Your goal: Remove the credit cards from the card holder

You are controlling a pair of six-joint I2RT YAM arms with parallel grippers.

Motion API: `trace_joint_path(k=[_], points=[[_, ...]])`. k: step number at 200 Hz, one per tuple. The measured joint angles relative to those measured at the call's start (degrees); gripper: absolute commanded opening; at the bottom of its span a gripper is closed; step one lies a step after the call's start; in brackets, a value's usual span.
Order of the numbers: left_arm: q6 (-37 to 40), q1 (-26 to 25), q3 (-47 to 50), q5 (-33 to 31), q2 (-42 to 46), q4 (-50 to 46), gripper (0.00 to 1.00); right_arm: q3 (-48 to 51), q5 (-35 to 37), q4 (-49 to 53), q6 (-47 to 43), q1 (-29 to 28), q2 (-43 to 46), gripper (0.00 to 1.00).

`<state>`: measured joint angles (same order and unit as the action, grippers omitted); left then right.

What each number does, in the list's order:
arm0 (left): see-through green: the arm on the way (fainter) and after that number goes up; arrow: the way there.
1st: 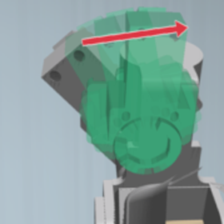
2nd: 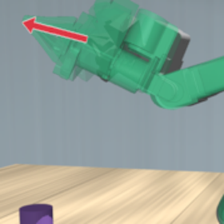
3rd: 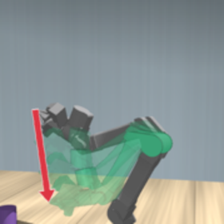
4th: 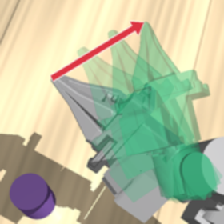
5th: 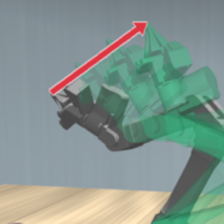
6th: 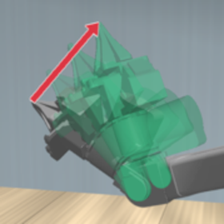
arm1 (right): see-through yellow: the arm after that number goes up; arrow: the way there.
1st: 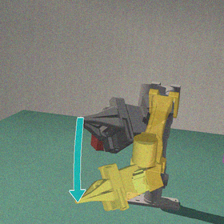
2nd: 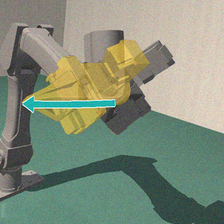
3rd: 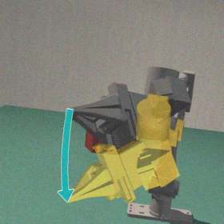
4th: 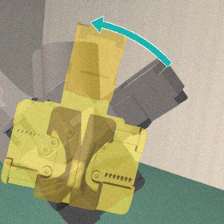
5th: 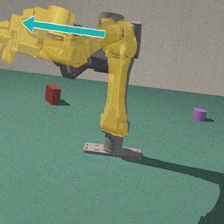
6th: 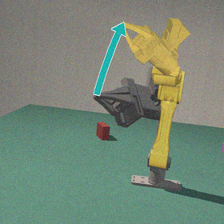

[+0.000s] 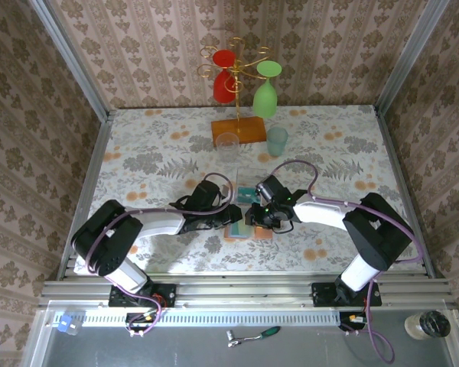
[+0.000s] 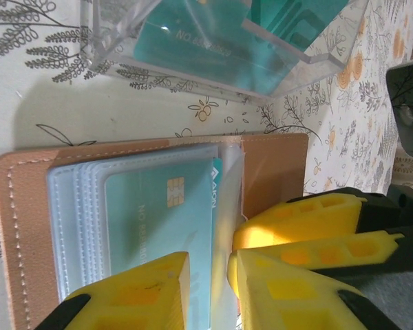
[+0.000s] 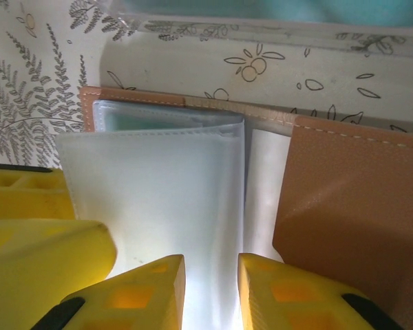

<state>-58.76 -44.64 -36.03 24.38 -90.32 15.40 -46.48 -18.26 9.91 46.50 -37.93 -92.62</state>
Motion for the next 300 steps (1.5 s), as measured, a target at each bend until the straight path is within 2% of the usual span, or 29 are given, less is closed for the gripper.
trace_joint_path(k=[92, 157, 184, 219, 252, 300], points=[[-0.6, -1.4, -4.0, 1.0, -1.0, -0.2, 0.24, 0.2, 1.2, 3.3, -0.5, 2.4, 8.7, 0.27], [-0.6, -3.3, -7.5, 1.0, -6.2, -1.3, 0.23, 2.3, 1.6, 5.6, -1.5, 5.6, 14.6, 0.27], [-0.7, -4.0, -9.9, 1.4, -8.5, -1.2, 0.27, 3.0, 1.6, 6.2, -1.6, 6.2, 16.9, 0.27], [-1.3, -4.2, -12.4, 2.4, -10.9, -0.4, 0.39, 3.6, 1.6, 7.7, -1.6, 6.8, 19.3, 0.29], [-1.7, -4.1, -13.6, 3.1, -12.2, 0.5, 0.45, 3.6, 1.6, 8.6, -1.5, 7.0, 20.9, 0.30], [-1.7, -2.9, -14.0, 4.0, -12.2, 0.7, 0.47, 3.6, 1.6, 8.7, -1.5, 7.0, 21.1, 0.31]])
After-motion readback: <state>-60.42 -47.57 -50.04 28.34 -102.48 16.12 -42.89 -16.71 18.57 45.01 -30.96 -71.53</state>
